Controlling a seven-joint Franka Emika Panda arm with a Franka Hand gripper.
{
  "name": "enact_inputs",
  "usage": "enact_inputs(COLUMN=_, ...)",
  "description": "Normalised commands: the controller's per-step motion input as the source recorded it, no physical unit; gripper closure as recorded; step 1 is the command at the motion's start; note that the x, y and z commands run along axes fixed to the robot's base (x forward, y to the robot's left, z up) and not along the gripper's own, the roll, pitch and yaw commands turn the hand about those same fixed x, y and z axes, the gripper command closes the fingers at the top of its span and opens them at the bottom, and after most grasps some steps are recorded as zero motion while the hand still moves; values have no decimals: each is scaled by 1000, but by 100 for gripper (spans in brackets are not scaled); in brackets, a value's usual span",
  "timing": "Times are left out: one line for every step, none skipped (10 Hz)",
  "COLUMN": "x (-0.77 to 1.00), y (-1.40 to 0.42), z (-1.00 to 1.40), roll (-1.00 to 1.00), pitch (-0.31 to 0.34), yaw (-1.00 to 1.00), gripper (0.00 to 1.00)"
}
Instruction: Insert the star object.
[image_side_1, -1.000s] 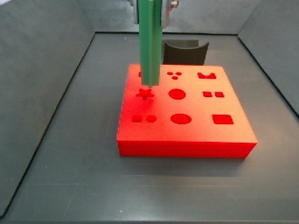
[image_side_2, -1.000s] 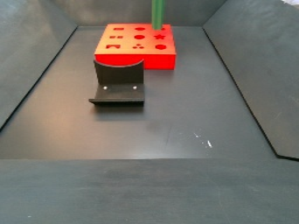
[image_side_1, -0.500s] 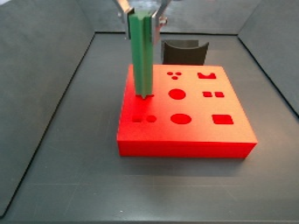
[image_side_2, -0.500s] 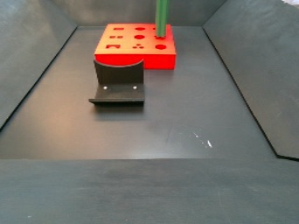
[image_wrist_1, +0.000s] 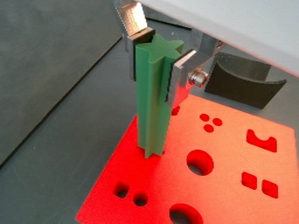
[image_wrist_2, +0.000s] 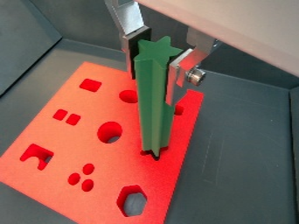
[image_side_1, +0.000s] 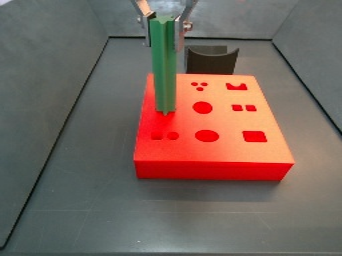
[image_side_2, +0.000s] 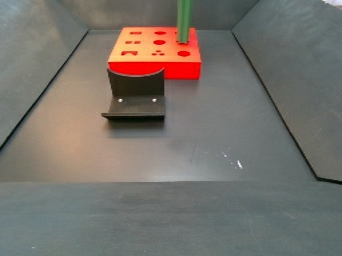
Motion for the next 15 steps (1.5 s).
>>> enact_inputs(x=174, y=183, z=0, roll=41, pitch=33, yaw=0, gripper=100)
enact_inputs(x=160, y=243, z=-43, roll=86, pitch=44, yaw=40, gripper=100)
enact_inputs(x=0, y=23, z=-160, roll=0, pitch=0, yaw=11, gripper=100)
enact_inputs(x=0, y=-69, z=-211, roll=51, pitch=0, yaw=43, gripper=100)
enact_inputs(x=0, y=-69, z=-197, roll=23, pitch=0, yaw=97, gripper=100)
enact_inputs(x=0, y=26, z=0, roll=0, pitch=0, yaw=0, gripper=100)
enact_inputs(x=0, y=0, z=-691, roll=40, pitch=-49, yaw=0, gripper=100)
enact_inputs(x=23, y=-20, z=-1000, roll=124, pitch=0, yaw=0, gripper=100)
enact_inputs(x=0, y=-103, z=-1000, roll=64, pitch=-9, yaw=0, gripper=100)
enact_inputs(x=3, y=-180, z=-1000, roll=20, pitch=0, yaw=0, gripper=100)
enact_inputs(x=0, y=-191, z=-1000, roll=14, pitch=0, yaw=0, gripper=100)
enact_inputs(x=0, y=-194, z=-1000, roll=13, pitch=0, yaw=0, gripper=100)
enact_inputs(x=0, y=-214, z=-1000, roll=9, pitch=0, yaw=0, gripper=100)
enact_inputs(x=0, y=-220, z=-1000, roll=9, pitch=0, yaw=0, gripper=100)
enact_inputs(x=17, y=-209, z=-1000, roll=4, pitch=-3, yaw=0, gripper=100)
